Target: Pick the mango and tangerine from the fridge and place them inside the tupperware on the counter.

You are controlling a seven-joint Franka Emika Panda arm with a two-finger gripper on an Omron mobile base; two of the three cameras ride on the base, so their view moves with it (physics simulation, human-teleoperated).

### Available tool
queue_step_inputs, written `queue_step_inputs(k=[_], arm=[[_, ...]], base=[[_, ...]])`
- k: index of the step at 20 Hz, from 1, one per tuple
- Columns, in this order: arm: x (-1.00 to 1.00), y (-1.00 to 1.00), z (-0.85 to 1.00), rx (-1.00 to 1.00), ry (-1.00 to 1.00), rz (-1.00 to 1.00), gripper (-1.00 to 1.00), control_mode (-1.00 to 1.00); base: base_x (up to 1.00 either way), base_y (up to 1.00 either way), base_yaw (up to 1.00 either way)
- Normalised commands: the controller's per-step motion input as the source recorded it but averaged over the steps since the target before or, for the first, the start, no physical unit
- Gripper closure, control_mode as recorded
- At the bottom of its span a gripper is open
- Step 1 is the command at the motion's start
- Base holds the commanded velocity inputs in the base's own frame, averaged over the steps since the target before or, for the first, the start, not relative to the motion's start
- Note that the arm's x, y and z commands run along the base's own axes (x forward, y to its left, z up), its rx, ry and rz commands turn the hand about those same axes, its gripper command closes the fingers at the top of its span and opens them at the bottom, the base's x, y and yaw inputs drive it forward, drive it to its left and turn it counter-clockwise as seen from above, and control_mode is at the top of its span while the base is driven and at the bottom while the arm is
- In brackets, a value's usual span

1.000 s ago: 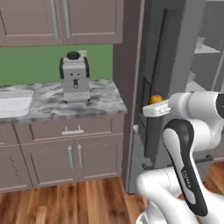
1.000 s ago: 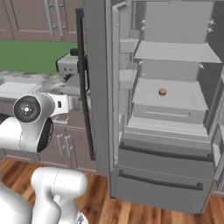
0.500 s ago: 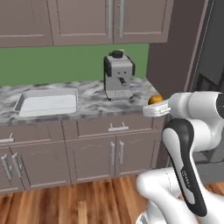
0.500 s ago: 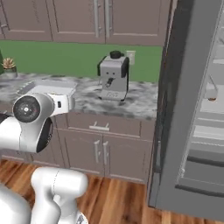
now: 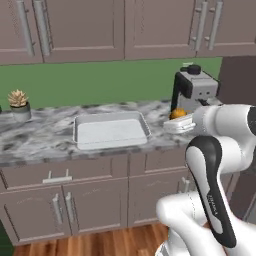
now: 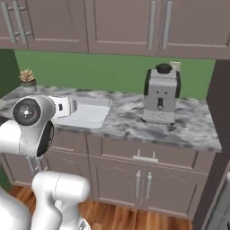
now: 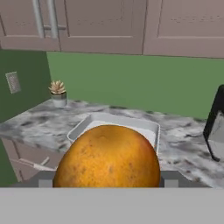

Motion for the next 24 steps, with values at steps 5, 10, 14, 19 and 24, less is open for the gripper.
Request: queue_step_inputs(k=[5, 10, 14, 19, 24], arm=[[0.00, 0.00, 0.00, 0.00, 0.00, 0.00, 1.00, 1.00], [0.00, 0.00, 0.00, 0.00, 0.00, 0.00, 1.00, 1.00], [0.23, 0.00, -0.35, -0.09, 0.21, -0.03, 1.00, -1.00], [0.37, -0.16, -0.67, -0.17, 0.46, -0.10, 1.00, -1.00], [0.14, -0.30, -0.52, -0.13, 0.39, -0.09, 1.00, -1.00]], base=[[0.76, 0.93, 0.00], [0.68, 0.65, 0.00], [0.28, 0.10, 0.00], [0.00, 0.00, 0.00], [0.00, 0.00, 0.00]])
